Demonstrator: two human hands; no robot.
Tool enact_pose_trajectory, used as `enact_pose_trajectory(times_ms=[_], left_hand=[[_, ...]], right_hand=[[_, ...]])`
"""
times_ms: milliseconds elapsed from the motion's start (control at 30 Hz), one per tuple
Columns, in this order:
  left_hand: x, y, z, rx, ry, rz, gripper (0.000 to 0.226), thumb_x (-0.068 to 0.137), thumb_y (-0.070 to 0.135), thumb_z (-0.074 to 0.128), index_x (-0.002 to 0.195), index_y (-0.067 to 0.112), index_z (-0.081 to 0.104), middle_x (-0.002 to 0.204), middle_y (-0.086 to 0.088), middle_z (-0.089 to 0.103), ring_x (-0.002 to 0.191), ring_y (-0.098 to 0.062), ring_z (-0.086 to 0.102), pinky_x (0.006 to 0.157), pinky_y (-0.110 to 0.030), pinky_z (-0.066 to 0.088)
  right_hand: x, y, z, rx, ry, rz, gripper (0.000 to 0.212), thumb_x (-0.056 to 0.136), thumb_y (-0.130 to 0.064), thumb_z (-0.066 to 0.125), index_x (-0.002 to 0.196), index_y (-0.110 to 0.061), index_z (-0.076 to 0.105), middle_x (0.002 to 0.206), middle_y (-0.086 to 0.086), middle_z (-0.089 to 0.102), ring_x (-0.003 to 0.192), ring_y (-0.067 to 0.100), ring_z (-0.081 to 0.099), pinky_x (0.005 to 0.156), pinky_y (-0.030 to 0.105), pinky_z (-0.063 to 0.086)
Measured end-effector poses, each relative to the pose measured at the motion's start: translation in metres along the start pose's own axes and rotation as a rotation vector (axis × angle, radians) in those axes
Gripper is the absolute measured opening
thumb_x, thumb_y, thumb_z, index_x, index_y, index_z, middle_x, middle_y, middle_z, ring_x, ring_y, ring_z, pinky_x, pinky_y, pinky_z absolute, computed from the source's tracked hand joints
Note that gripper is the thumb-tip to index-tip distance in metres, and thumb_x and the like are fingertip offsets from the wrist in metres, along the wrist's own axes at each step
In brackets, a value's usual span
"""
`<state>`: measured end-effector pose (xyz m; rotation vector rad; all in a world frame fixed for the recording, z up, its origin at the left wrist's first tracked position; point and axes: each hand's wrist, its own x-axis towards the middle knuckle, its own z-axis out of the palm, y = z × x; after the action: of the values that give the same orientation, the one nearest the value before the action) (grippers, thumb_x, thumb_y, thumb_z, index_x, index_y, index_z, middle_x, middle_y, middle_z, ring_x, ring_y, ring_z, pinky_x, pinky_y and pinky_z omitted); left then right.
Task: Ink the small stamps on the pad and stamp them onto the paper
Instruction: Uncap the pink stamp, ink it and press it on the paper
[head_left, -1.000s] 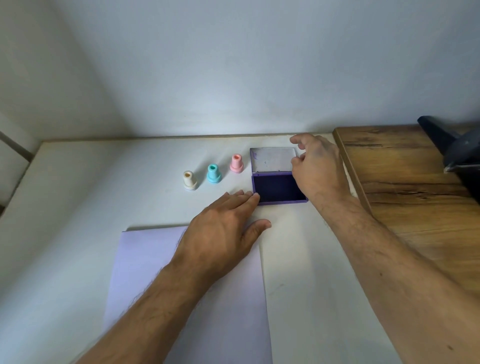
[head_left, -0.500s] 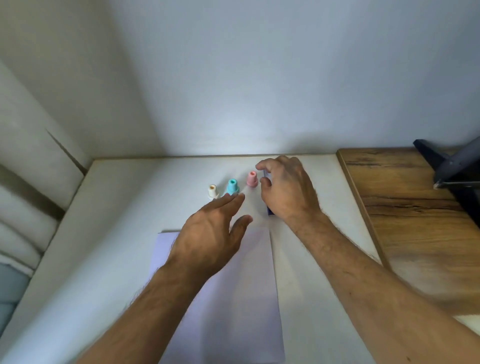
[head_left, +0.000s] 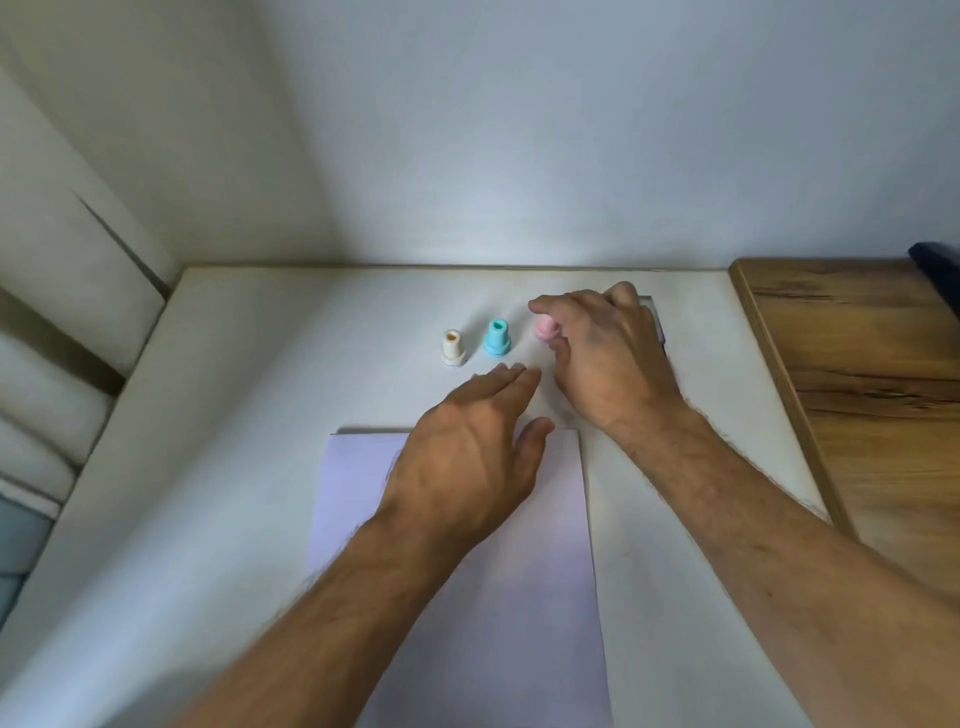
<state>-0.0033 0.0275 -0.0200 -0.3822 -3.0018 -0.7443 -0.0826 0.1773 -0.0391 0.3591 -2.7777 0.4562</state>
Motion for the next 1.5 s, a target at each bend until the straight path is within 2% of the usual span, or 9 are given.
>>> enact_pose_trajectory(times_ms=[167, 267, 433, 667, 833, 967, 1133, 1333, 1500], left_hand=[[0.005, 0.006, 0.007, -0.196, 0.004, -0.098, 0.047, 0.095, 0.042, 0.053, 0.140, 0.028, 0.052, 0.140, 0.008, 0.056, 0.113, -0.014, 0.062, 0.104, -0.027, 0.045], [0.006, 0.004, 0.003, -0.277, 0.059, -0.150, 0.044, 0.094, 0.041, 0.057, 0.136, 0.030, 0.056, 0.139, 0.009, 0.057, 0.119, -0.011, 0.059, 0.100, -0.033, 0.050], [0.009, -0.001, -0.006, -0.325, 0.220, -0.191, 0.043, 0.087, 0.038, 0.069, 0.128, 0.032, 0.062, 0.130, 0.008, 0.064, 0.115, -0.011, 0.060, 0.092, -0.035, 0.055], [0.012, -0.009, -0.011, -0.486, 0.324, -0.216, 0.052, 0.077, 0.030, 0.081, 0.125, 0.031, 0.061, 0.115, 0.013, 0.066, 0.094, 0.000, 0.066, 0.084, -0.014, 0.054], [0.013, -0.007, -0.014, -0.627, 0.334, -0.248, 0.037, 0.076, 0.018, 0.083, 0.110, 0.027, 0.070, 0.095, 0.017, 0.071, 0.085, 0.008, 0.068, 0.075, -0.005, 0.049], [0.013, -0.008, -0.016, -0.716, 0.359, -0.239, 0.035, 0.077, 0.013, 0.081, 0.101, 0.036, 0.070, 0.092, 0.016, 0.073, 0.083, 0.007, 0.069, 0.075, -0.011, 0.054], [0.012, -0.010, -0.016, -0.596, 0.420, -0.121, 0.036, 0.078, 0.017, 0.081, 0.112, 0.023, 0.073, 0.100, 0.011, 0.072, 0.086, 0.002, 0.070, 0.077, -0.014, 0.054], [0.011, -0.011, -0.018, -0.519, 0.437, -0.063, 0.032, 0.078, 0.016, 0.081, 0.108, 0.023, 0.075, 0.099, 0.010, 0.072, 0.082, -0.001, 0.069, 0.076, -0.013, 0.054], [0.011, -0.005, -0.021, -0.746, 0.377, -0.291, 0.027, 0.074, 0.016, 0.084, 0.099, 0.025, 0.077, 0.088, 0.011, 0.076, 0.076, 0.005, 0.071, 0.066, -0.006, 0.050]], right_hand=[[0.003, 0.011, -0.005, 0.100, -0.022, 0.131, 0.019, 0.093, -0.023, 0.060, 0.110, -0.026, 0.067, 0.101, -0.003, 0.071, 0.103, 0.023, 0.049, 0.083, 0.042, 0.050], [0.003, 0.008, -0.009, 0.190, -0.073, 0.262, 0.019, 0.091, -0.032, 0.064, 0.110, -0.034, 0.065, 0.099, -0.006, 0.058, 0.102, 0.017, 0.052, 0.079, 0.030, 0.050], [0.012, -0.001, -0.028, 0.671, -0.143, 0.406, 0.017, 0.080, -0.031, 0.077, 0.096, -0.027, 0.071, 0.084, -0.011, 0.073, 0.070, -0.009, 0.058, 0.066, 0.015, 0.040], [0.012, -0.007, -0.032, 1.184, -0.469, 0.457, 0.005, 0.083, -0.007, 0.072, 0.087, -0.008, 0.074, 0.062, 0.011, 0.057, 0.048, 0.016, 0.037, 0.047, 0.028, 0.031], [0.013, -0.009, -0.031, 1.287, -0.516, 0.536, 0.008, 0.084, -0.007, 0.069, 0.090, -0.003, 0.073, 0.074, 0.018, 0.065, 0.051, 0.018, 0.040, 0.047, 0.026, 0.033], [0.014, -0.008, -0.034, 1.386, -0.571, 0.595, 0.016, 0.084, -0.009, 0.066, 0.096, 0.000, 0.073, 0.073, 0.013, 0.066, 0.052, 0.016, 0.042, 0.044, 0.023, 0.035], [0.013, -0.010, -0.035, 1.424, -0.625, 0.626, 0.031, 0.080, -0.017, 0.066, 0.100, 0.007, 0.070, 0.075, 0.015, 0.064, 0.052, 0.014, 0.046, 0.043, 0.022, 0.038], [0.012, -0.008, -0.033, 1.381, -0.639, 0.587, 0.016, 0.083, -0.011, 0.067, 0.088, 0.002, 0.073, 0.080, 0.017, 0.066, 0.054, 0.014, 0.048, 0.045, 0.023, 0.041], [0.013, -0.009, -0.031, 1.370, -0.579, 0.549, 0.032, 0.067, -0.018, 0.074, 0.093, 0.000, 0.074, 0.072, 0.012, 0.067, 0.055, 0.013, 0.054, 0.049, 0.023, 0.048]])
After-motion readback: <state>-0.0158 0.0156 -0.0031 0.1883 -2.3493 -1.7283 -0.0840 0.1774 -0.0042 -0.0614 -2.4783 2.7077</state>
